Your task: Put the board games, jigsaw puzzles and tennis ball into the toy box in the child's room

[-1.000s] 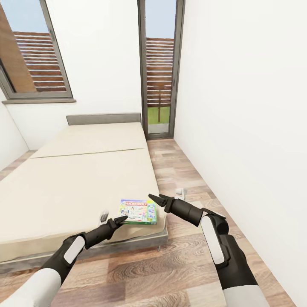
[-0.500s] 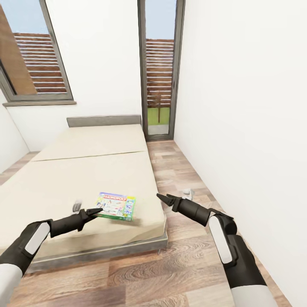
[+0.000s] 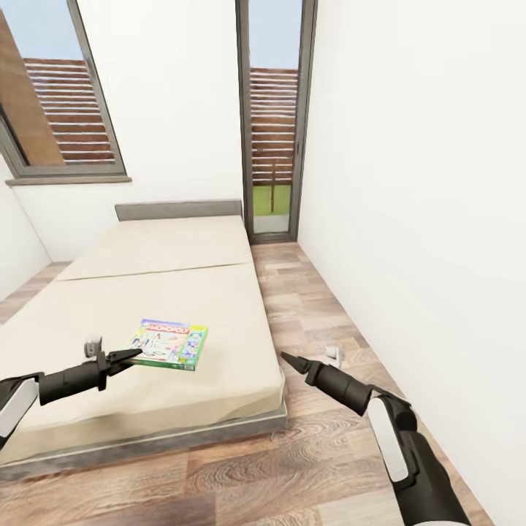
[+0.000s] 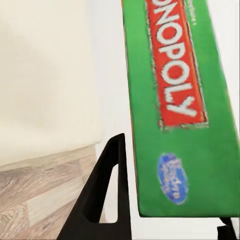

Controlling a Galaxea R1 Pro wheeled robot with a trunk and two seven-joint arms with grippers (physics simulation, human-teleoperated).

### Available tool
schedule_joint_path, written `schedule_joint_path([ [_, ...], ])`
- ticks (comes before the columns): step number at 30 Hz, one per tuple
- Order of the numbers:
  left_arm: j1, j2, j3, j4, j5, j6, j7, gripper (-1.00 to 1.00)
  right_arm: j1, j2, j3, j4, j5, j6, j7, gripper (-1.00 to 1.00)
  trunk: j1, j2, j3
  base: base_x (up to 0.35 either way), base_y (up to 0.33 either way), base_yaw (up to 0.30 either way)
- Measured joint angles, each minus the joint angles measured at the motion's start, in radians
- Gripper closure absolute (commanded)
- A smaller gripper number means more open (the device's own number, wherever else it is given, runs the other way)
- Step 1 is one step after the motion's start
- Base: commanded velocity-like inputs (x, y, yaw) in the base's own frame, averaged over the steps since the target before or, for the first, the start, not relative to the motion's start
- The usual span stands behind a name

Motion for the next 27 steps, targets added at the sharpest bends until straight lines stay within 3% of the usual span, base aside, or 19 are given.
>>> schedule_joint_path([
  [7, 0.000, 0.002, 0.000, 0.000, -0.005, 0.026, -0.019, 1.00, 0.004, 0.005, -0.008, 0.005, -0.001, -0.009, -0.002, -1.00, -0.027, 0.049, 0.022, -0.012, 0.000, 0.000],
  [14, 0.000, 0.002, -0.005, 0.000, -0.005, 0.027, -0.020, 1.00, 0.021, 0.003, -0.008, 0.025, -0.002, -0.013, 0.003, -1.00, -0.053, 0.098, 0.044, -0.186, 0.000, 0.012],
  [27, 0.000, 0.004, 0.003, 0.000, -0.008, 0.035, -0.020, 1.00, 0.028, 0.004, 0.000, 0.034, 0.010, -0.066, 0.001, -1.00, -0.104, 0.189, 0.093, -0.011, 0.000, 0.218],
])
